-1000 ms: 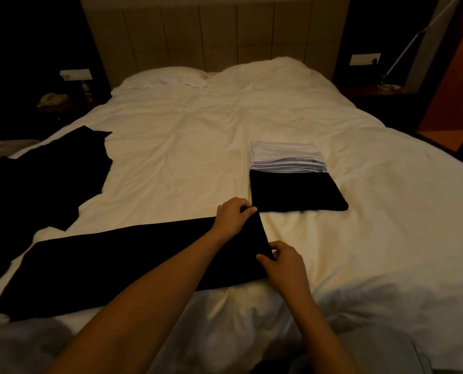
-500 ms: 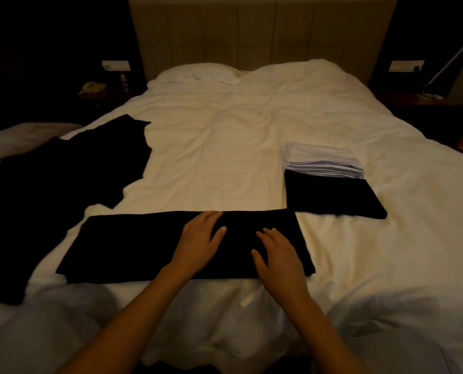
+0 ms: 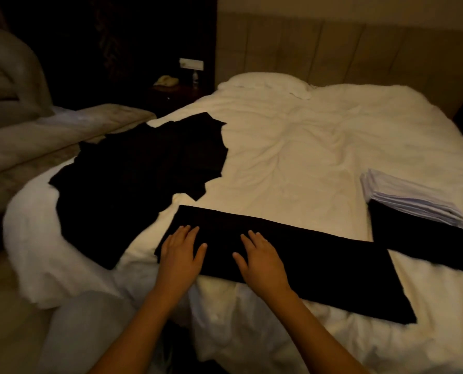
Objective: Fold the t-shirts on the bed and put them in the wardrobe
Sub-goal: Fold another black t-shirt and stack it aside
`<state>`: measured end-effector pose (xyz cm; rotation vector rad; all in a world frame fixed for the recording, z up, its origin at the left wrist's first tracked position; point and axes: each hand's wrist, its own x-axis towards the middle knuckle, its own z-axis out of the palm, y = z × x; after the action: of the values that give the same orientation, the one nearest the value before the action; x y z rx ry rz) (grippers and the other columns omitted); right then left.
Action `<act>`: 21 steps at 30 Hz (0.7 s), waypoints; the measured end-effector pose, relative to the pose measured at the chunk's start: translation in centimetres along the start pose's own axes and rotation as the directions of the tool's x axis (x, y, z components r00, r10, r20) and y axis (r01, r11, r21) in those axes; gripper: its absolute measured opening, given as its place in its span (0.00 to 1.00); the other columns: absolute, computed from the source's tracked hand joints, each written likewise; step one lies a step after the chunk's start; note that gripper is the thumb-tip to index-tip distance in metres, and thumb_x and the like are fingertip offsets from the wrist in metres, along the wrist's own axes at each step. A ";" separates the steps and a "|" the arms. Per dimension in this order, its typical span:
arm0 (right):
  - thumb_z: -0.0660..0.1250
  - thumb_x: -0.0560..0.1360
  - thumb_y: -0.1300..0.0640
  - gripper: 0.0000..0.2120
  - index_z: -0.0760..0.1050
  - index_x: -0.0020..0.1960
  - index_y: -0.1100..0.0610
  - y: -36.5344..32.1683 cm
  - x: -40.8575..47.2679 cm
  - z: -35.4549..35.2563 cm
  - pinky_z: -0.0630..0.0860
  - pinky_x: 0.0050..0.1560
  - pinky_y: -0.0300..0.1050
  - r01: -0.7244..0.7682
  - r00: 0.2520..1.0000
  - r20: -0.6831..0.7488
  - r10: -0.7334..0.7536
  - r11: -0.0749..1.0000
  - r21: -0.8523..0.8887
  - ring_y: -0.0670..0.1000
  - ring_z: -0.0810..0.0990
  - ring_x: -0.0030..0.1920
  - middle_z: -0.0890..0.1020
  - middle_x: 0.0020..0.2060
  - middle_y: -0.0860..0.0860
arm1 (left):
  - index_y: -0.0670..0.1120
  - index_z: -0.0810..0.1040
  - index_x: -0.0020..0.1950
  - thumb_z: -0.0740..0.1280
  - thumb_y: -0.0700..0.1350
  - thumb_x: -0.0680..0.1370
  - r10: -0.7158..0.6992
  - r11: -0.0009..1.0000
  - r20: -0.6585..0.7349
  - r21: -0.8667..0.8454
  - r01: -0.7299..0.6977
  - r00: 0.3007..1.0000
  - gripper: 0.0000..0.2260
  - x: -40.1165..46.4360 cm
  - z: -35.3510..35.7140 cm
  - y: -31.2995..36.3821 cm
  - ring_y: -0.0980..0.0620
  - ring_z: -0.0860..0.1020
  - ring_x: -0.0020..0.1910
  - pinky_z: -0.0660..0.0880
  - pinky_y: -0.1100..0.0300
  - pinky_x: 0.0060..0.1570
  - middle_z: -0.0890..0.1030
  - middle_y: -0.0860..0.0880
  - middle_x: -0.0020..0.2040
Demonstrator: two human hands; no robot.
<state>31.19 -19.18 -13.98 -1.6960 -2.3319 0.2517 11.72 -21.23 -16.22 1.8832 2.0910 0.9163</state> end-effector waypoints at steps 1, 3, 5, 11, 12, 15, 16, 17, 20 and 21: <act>0.52 0.83 0.42 0.28 0.57 0.79 0.53 -1.0 1.0 0.1 0.50 0.76 0.45 0.020 1.000 0.013 -0.020 1.000 -0.004 0.52 0.53 0.79 0.58 0.79 0.51 | 0.42 0.73 0.71 0.49 0.62 0.76 -0.039 0.999 -0.022 -0.008 0.039 0.999 0.34 0.0 -0.4 -0.6 0.41 0.67 0.73 0.62 0.46 0.71 0.73 0.40 0.71; 0.53 0.83 0.42 0.28 0.58 0.79 0.54 -2.7 3.2 0.4 0.51 0.76 0.45 0.054 0.998 0.043 -0.053 0.999 -0.002 0.52 0.54 0.78 0.59 0.78 0.52 | 0.41 0.72 0.71 0.57 0.59 0.79 -0.130 0.991 -0.058 -0.037 0.128 0.990 0.28 0.0 -1.1 -1.8 0.40 0.69 0.71 0.65 0.45 0.68 0.73 0.40 0.69; 0.54 0.83 0.43 0.28 0.59 0.78 0.55 -4.2 5.6 0.7 0.54 0.75 0.46 0.065 0.996 0.066 -0.067 0.997 0.028 0.53 0.58 0.77 0.62 0.77 0.53 | 0.40 0.72 0.71 0.65 0.52 0.80 -0.222 0.971 -0.086 -0.110 0.212 0.971 0.23 0.2 -1.7 -3.1 0.40 0.71 0.67 0.68 0.46 0.65 0.74 0.39 0.67; 0.58 0.82 0.43 0.27 0.65 0.75 0.58 -7.9 12.1 1.6 0.68 0.66 0.51 0.070 0.991 0.107 -0.082 0.992 0.108 0.58 0.71 0.67 0.74 0.68 0.58 | 0.45 0.77 0.44 0.70 0.49 0.78 -0.440 0.790 0.005 -0.473 0.390 0.898 0.09 0.7 -2.6 -5.5 0.44 0.80 0.44 0.77 0.51 0.44 0.79 0.49 0.38; 0.57 0.81 0.42 0.27 0.66 0.74 0.58 -8.3 13.0 1.9 0.69 0.65 0.52 0.063 0.992 0.102 -0.073 0.993 0.098 0.59 0.72 0.66 0.75 0.66 0.58 | 0.45 0.76 0.40 0.70 0.49 0.77 -0.462 0.750 0.045 -0.514 0.417 0.886 0.10 0.8 -2.6 -5.8 0.44 0.80 0.39 0.79 0.48 0.41 0.77 0.49 0.34; 0.57 0.81 0.40 0.25 0.74 0.65 0.59 -9.3 15.1 2.4 0.73 0.55 0.52 0.057 0.993 0.102 -0.061 0.998 0.042 0.60 0.76 0.58 0.79 0.57 0.59 | 0.42 0.75 0.39 0.70 0.46 0.78 -0.510 0.590 0.207 -0.622 0.515 0.835 0.11 0.9 -2.9 -6.0 0.49 0.77 0.34 0.81 0.51 0.33 0.75 0.46 0.33; 0.58 0.80 0.40 0.25 0.76 0.60 0.60 -9.6 15.6 2.6 0.73 0.51 0.51 0.056 0.992 0.116 -0.059 0.998 0.022 0.59 0.77 0.55 0.80 0.54 0.58 | 0.41 0.75 0.40 0.70 0.45 0.78 -0.516 0.525 0.255 -0.660 0.538 0.817 0.11 0.9 -3.0 -6.0 0.50 0.77 0.35 0.81 0.53 0.33 0.74 0.45 0.34; 0.58 0.80 0.40 0.24 0.77 0.56 0.61 -9.8 16.0 2.9 0.72 0.47 0.50 0.058 0.989 0.133 -0.058 0.998 0.009 0.59 0.78 0.53 0.80 0.51 0.58 | 0.41 0.75 0.40 0.69 0.43 0.78 -0.517 0.466 0.297 -0.689 0.556 0.803 0.10 0.9 -3.2 -6.0 0.50 0.77 0.36 0.81 0.54 0.32 0.74 0.45 0.34; 0.59 0.81 0.44 0.19 0.75 0.52 0.60 -10.0 17.0 3.4 0.69 0.42 0.47 0.074 0.986 0.146 -0.084 0.994 0.078 0.58 0.79 0.50 0.80 0.48 0.57 | 0.39 0.75 0.41 0.68 0.37 0.78 -0.501 0.338 0.381 -0.740 0.581 0.777 0.07 0.9 -3.6 -6.3 0.50 0.78 0.37 0.81 0.58 0.32 0.76 0.43 0.37; 0.59 0.81 0.45 0.17 0.75 0.52 0.59 -10.0 17.1 3.4 0.67 0.42 0.46 0.082 0.986 0.133 -0.096 0.991 0.108 0.57 0.79 0.49 0.79 0.48 0.57 | 0.39 0.76 0.42 0.68 0.35 0.78 -0.498 0.307 0.400 -0.748 0.588 0.769 0.06 0.9 -3.8 -6.4 0.50 0.79 0.36 0.81 0.59 0.32 0.76 0.43 0.37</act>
<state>16.05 -5.95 -12.79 -1.5682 -2.4400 0.4769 4.24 -21.65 -16.49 0.5887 1.5074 1.2695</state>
